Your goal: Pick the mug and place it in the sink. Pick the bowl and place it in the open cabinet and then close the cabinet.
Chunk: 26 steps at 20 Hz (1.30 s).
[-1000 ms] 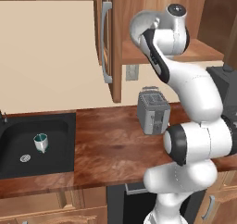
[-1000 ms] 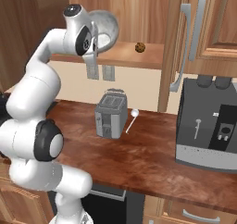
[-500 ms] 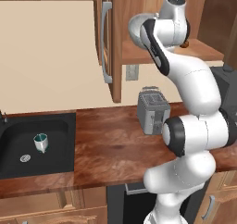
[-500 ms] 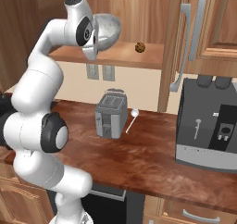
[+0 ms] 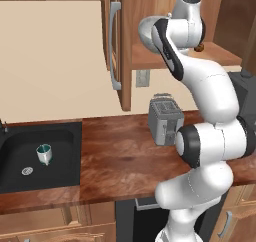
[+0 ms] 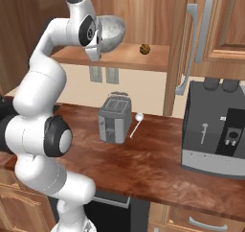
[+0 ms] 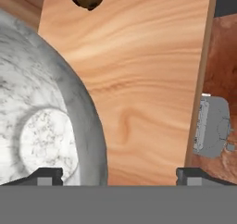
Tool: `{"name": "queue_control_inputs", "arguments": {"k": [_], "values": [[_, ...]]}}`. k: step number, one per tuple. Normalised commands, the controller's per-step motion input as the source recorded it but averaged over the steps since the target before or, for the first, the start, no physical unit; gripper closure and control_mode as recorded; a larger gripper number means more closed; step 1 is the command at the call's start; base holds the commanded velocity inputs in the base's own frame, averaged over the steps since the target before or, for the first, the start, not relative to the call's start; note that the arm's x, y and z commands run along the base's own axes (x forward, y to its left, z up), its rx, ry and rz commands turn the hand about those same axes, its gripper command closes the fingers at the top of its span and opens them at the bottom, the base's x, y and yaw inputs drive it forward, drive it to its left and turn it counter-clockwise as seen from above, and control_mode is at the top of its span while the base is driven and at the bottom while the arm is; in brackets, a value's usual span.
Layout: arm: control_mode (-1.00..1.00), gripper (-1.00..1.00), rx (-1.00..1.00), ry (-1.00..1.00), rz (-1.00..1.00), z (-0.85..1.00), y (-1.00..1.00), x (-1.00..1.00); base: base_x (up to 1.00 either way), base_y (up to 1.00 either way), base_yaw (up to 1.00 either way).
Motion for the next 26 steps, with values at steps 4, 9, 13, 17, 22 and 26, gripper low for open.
{"name": "queue_control_inputs", "arguments": {"k": [4, 9, 13, 17, 22, 26], "values": [[-1.0, -1.0, 0.0, -0.05, 0.0, 0.0, 0.0, 0.0, 0.0, 0.0, 0.0], [-1.0, -1.0, 0.0, -0.23, 0.0, 0.06, 0.0, 0.0, 0.0, 0.0, 0.0], [-1.0, -1.0, 0.0, -0.3, 0.0, 0.16, 0.0, 0.0, 0.0, 0.0, 0.0], [-1.0, -1.0, 0.0, -0.22, 0.0, 0.13, 0.0, 0.0, 0.0, 0.0, 0.0], [-1.0, -1.0, 0.0, -0.14, 0.0, 0.3, 0.0, -0.13, 0.0, 0.0, 0.0], [-1.0, -1.0, 0.0, -0.18, 0.0, 0.48, 0.0, -0.51, 0.0, 0.0, 0.0]]}}
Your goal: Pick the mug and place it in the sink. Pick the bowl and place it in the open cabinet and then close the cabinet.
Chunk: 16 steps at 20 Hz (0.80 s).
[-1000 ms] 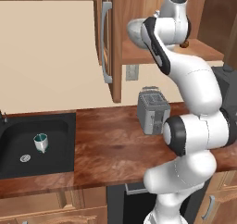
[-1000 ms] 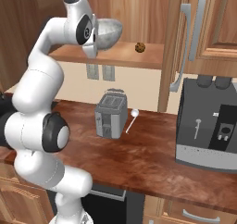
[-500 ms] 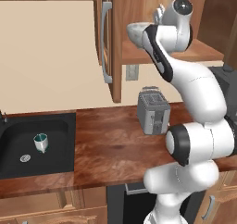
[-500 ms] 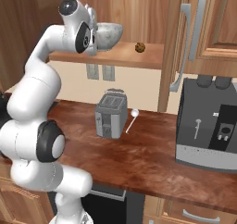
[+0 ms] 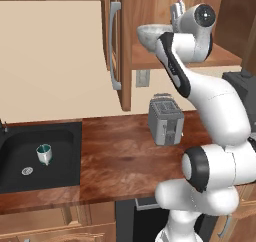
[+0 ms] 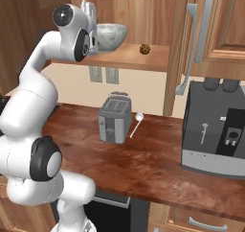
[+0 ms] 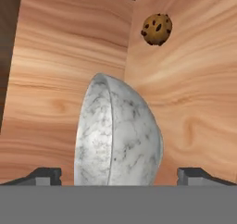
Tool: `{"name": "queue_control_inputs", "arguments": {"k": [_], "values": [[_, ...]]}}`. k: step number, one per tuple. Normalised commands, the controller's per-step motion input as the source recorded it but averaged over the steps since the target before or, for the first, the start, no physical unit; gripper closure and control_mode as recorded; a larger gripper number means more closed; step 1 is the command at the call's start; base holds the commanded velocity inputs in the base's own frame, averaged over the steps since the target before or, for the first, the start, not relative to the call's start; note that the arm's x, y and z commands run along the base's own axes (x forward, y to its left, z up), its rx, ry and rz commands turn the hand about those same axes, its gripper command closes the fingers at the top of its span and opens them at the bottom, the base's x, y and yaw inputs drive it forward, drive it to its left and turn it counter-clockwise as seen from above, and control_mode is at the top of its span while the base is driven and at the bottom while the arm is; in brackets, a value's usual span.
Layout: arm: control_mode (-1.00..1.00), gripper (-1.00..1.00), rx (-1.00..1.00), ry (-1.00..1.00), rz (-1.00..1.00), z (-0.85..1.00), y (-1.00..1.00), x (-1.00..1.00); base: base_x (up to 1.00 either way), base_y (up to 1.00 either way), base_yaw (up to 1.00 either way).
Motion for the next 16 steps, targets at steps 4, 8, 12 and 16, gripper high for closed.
{"name": "queue_control_inputs", "arguments": {"k": [4, 8, 12, 16], "values": [[-1.0, -1.0, 0.0, -0.1, 0.0, 0.48, 0.0, -0.66, 0.0, 0.0, 0.0], [-1.0, -1.0, 0.0, -0.03, -0.04, 0.17, 0.0, -0.89, 0.0, 0.0, 0.0], [-1.0, -1.0, 0.0, -0.04, -0.06, 0.09, -0.01, -1.0, 0.0, 0.0, 0.0], [-1.0, -1.0, -0.01, 0.0, -0.06, 0.14, 0.0, -1.0, 0.0, 0.0, 0.0]]}}
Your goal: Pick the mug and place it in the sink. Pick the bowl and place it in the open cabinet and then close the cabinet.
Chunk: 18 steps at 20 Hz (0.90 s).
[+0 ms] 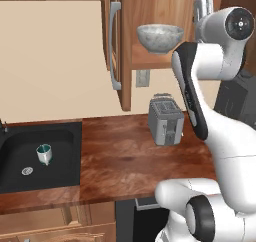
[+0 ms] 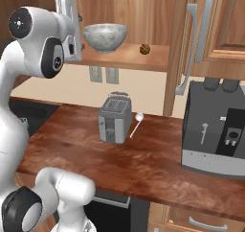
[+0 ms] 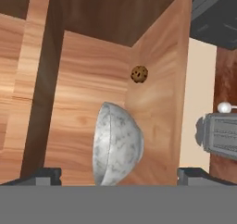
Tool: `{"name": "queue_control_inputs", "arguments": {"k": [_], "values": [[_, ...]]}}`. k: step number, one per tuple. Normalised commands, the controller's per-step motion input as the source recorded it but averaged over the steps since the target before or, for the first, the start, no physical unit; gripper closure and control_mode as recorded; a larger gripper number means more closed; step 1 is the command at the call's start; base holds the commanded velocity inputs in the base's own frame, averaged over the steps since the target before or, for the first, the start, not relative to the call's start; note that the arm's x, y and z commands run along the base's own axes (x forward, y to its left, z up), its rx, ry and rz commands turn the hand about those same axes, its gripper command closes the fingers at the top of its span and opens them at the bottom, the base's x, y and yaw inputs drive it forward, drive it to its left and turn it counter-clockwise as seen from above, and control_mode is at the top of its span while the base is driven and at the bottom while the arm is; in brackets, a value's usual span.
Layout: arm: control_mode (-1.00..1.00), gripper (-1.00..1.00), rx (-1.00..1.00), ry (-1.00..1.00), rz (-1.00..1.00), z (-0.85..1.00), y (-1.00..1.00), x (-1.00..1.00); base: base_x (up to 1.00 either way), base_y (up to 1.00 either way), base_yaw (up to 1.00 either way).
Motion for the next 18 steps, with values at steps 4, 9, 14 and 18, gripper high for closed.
{"name": "queue_control_inputs", "arguments": {"k": [4, 9, 14, 18], "values": [[-1.0, -1.0, -0.1, 0.05, -0.07, 0.21, 0.0, -0.91, 0.0, 0.0, 0.0], [-1.0, -1.0, -0.2, 0.09, -0.05, 0.16, 0.0, -1.0, 0.0, 0.0, 0.0], [-1.0, -1.0, -0.23, 0.08, -0.04, 0.13, 0.0, -1.0, 0.0, 0.0, 0.0], [-1.0, -1.0, -0.24, 0.26, 0.08, -0.2, 0.09, -0.7, 0.0, 0.0, 0.0]]}}
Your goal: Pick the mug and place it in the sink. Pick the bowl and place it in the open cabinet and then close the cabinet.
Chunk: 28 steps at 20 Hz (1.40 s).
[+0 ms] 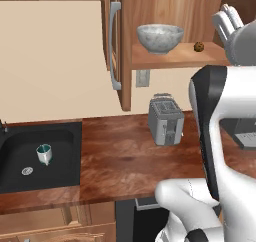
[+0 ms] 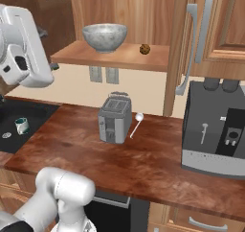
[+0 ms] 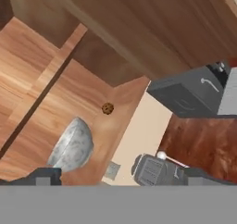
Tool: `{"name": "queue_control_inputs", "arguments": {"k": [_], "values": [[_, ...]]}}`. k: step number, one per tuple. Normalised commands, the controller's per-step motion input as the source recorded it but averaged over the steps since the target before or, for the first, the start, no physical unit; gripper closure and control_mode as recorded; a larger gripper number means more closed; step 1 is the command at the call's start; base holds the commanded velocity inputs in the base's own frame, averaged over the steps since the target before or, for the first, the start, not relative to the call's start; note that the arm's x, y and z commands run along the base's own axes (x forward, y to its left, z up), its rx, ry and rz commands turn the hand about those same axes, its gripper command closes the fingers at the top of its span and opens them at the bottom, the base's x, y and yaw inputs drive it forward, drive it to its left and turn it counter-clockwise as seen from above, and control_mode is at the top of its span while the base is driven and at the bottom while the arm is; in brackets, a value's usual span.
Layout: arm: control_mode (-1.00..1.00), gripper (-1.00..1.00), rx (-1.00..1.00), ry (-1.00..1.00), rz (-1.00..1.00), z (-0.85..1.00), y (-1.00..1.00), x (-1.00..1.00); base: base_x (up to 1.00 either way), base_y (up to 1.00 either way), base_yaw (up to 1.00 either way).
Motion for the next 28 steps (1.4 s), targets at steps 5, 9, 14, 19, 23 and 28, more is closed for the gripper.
{"name": "queue_control_inputs", "arguments": {"k": [5, 9, 14, 19, 23, 28], "values": [[-1.0, -1.0, -0.09, 0.07, 0.04, -0.12, 0.03, -0.29, 0.0, 0.0, 0.0], [-1.0, -1.0, -0.19, 0.15, 0.0, 0.0, 0.35, -0.76, 0.0, 0.0, 0.0], [-1.0, -1.0, -0.24, 0.09, 0.0, -0.22, 0.44, -0.76, 0.0, 0.0, 0.0], [-1.0, -1.0, -0.32, 0.01, -0.03, -0.41, 0.6, -0.66, 0.0, 0.0, 0.0], [-1.0, -1.0, -0.38, 0.0, -0.05, -0.34, 0.8, -0.57, 0.0, 0.0, 0.0], [-1.0, -1.0, -0.32, -0.02, -0.1, -0.03, 0.82, -0.12, 0.0, 0.0, 0.0]]}}
